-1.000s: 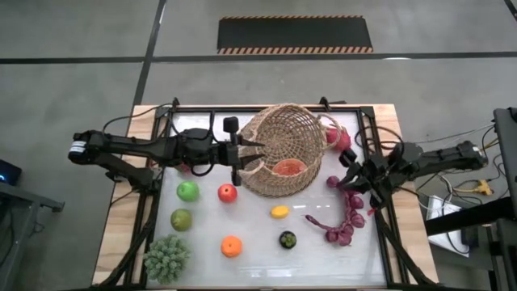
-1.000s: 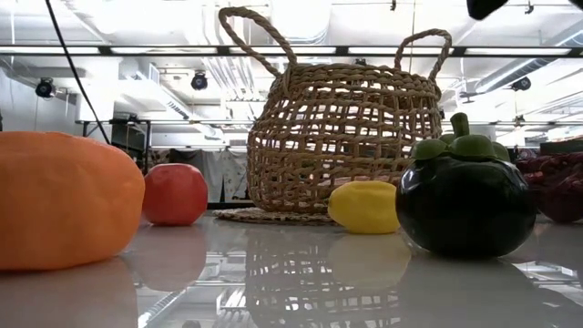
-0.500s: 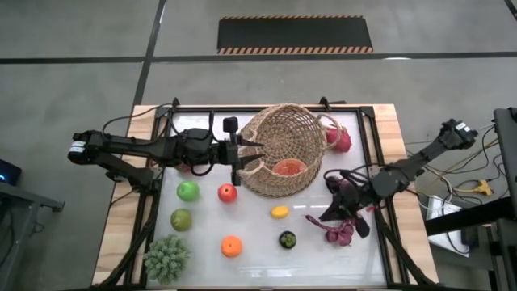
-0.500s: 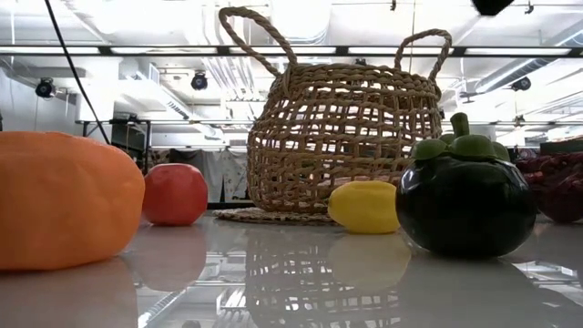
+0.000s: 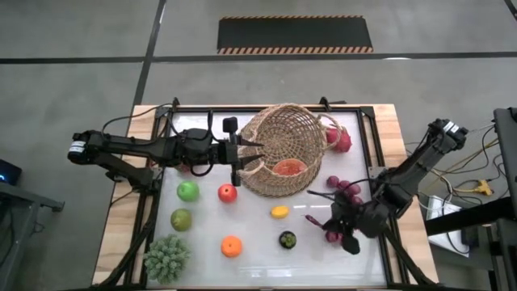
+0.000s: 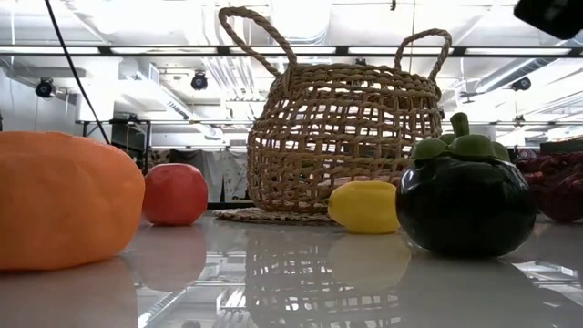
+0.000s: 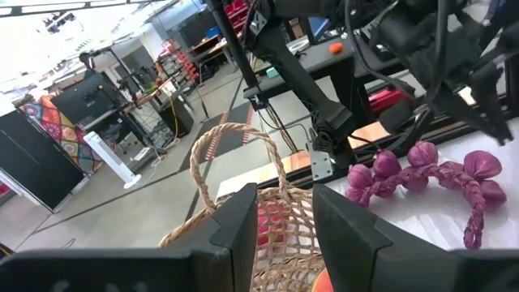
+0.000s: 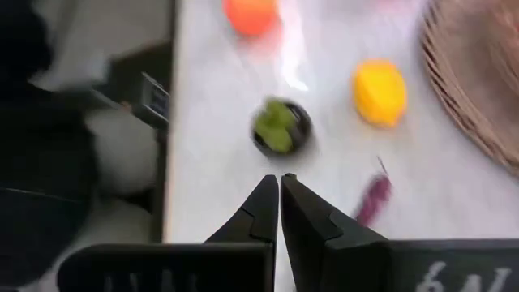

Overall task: Build produce basket
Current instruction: Put the purple garlic into the brown basket

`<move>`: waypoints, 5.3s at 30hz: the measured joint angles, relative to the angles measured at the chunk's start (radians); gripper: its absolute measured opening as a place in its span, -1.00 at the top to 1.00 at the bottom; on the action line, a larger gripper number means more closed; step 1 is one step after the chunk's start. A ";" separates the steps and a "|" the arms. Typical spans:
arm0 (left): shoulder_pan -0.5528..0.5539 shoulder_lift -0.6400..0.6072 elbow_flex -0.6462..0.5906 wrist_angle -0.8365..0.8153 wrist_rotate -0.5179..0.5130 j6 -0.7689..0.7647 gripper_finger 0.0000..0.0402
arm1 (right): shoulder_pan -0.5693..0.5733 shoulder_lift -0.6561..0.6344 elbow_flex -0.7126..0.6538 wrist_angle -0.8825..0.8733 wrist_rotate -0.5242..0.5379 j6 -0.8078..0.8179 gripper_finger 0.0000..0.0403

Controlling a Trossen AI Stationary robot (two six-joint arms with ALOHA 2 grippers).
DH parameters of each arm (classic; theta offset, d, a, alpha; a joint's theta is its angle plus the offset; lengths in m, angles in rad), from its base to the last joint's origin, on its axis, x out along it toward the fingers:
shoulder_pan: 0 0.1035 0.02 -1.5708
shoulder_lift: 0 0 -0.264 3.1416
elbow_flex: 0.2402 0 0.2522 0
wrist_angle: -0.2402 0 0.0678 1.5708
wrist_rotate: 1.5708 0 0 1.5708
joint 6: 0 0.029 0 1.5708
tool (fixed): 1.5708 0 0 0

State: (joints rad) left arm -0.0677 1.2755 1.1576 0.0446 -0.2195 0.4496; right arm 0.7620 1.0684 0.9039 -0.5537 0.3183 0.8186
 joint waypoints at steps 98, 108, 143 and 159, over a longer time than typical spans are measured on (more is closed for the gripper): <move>0.001 -0.034 -0.002 0.026 -0.001 0.055 0.49 | -0.367 -0.124 0.265 0.472 0.183 -0.747 0.93; 0.000 -0.035 -0.007 0.024 -0.001 0.055 0.49 | -0.602 -0.061 0.248 0.453 0.182 -0.608 0.93; 0.000 -0.250 -0.251 0.300 0.000 0.046 0.49 | -0.846 0.369 0.155 0.698 0.206 -0.604 0.86; 0.000 -0.249 -0.251 0.315 -0.001 0.054 0.49 | -0.846 0.369 0.155 0.659 0.202 -0.575 0.77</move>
State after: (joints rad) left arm -0.0681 1.0267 0.9066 0.3595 -0.2203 0.5037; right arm -0.0841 1.4376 1.0592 0.1055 0.5202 0.2432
